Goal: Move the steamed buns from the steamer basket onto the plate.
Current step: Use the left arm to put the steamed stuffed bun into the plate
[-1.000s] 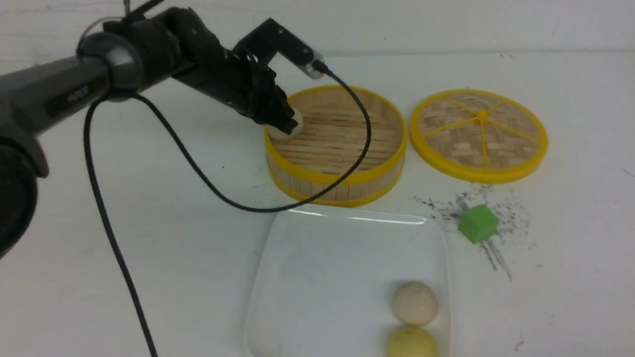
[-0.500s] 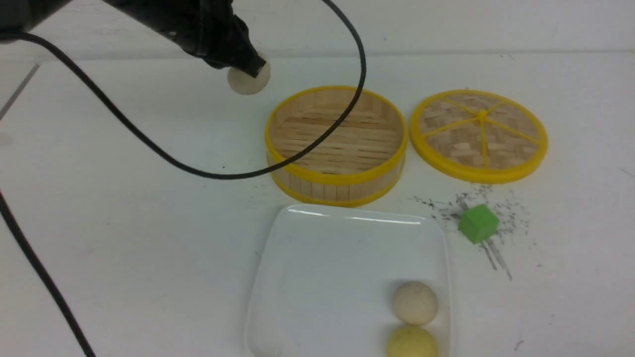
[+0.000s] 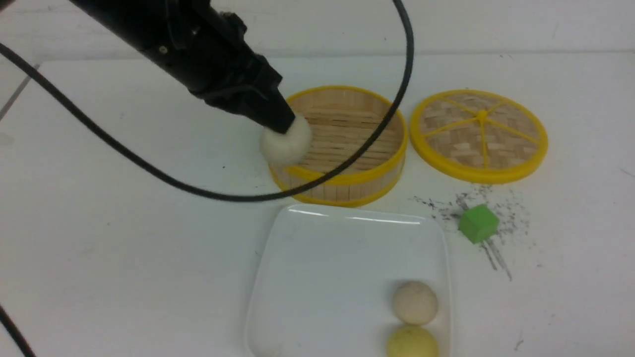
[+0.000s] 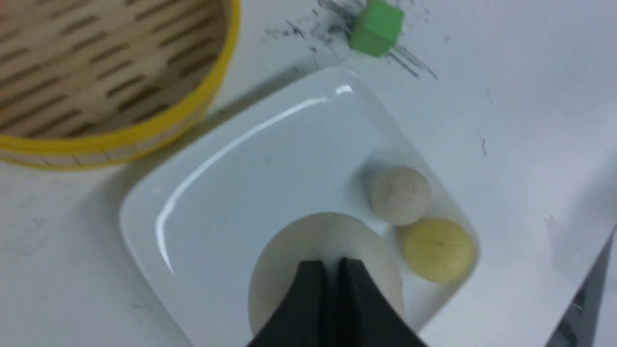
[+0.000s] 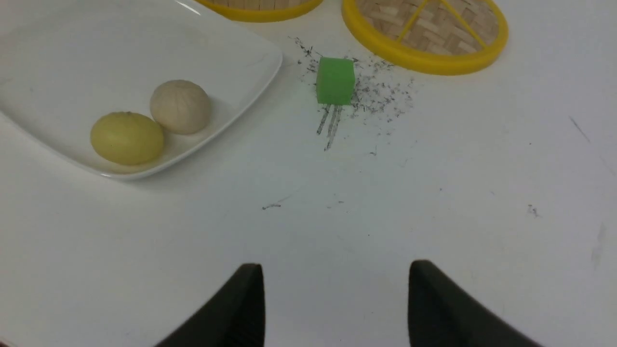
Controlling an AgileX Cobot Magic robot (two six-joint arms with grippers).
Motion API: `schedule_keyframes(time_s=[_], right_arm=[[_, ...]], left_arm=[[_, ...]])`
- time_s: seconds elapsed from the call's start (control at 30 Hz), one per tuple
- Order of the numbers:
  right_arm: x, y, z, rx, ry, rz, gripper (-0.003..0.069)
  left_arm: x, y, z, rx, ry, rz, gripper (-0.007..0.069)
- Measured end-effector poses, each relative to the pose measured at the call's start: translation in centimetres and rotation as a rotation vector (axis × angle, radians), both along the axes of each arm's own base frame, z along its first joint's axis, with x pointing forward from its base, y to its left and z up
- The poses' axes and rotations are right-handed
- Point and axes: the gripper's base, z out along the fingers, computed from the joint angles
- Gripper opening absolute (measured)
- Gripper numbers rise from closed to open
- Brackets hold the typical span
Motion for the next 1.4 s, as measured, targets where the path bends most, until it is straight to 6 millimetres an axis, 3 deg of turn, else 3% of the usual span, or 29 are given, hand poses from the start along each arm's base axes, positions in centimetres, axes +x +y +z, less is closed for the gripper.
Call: schedule_keyframes(time_s=[0.17, 0.2, 0.27, 0.43, 0.73, 0.87, 1.1, 1.4], right_arm=[[0.1, 0.0, -0.3, -0.004, 0.018, 0.001, 0.0402], [0.1, 0.0, -0.4, -0.004, 0.019, 0.001, 0.0402], [0.4, 0.1, -1.0, -0.007, 0.049, 0.006, 0.0391], [0.5, 0.3, -1.5, -0.004, 0.079, 0.015, 0.0376], [0.7, 0.3, -1.2, 0.012, 0.037, 0.012, 0.0375], [0.7, 0.4, -1.2, 0.013, 0.037, 0.013, 0.0371], [0.7, 0.4, -1.2, 0.013, 0.037, 0.013, 0.0369], [0.7, 0.4, -1.2, 0.014, 0.037, 0.014, 0.0369]], left_arm=[[-3.6, -1.0, -5.5, 0.096, 0.177, -0.077, 0.0027], [-3.8, -1.0, -5.8, 0.100, 0.183, -0.082, 0.0027], [-5.9, -1.4, -9.2, 0.135, 0.240, -0.123, 0.0027], [-7.3, -1.6, -13.6, 0.136, 0.169, -0.105, 0.0027], [-5.3, -1.8, -13.7, 0.104, -0.076, -0.025, 0.0029], [-5.0, -1.8, -14.3, 0.117, -0.072, -0.027, 0.0030], [-4.5, -2.2, -17.1, 0.161, 0.015, -0.041, 0.0030], [-4.6, -2.2, -17.3, 0.166, 0.026, -0.048, 0.0047]])
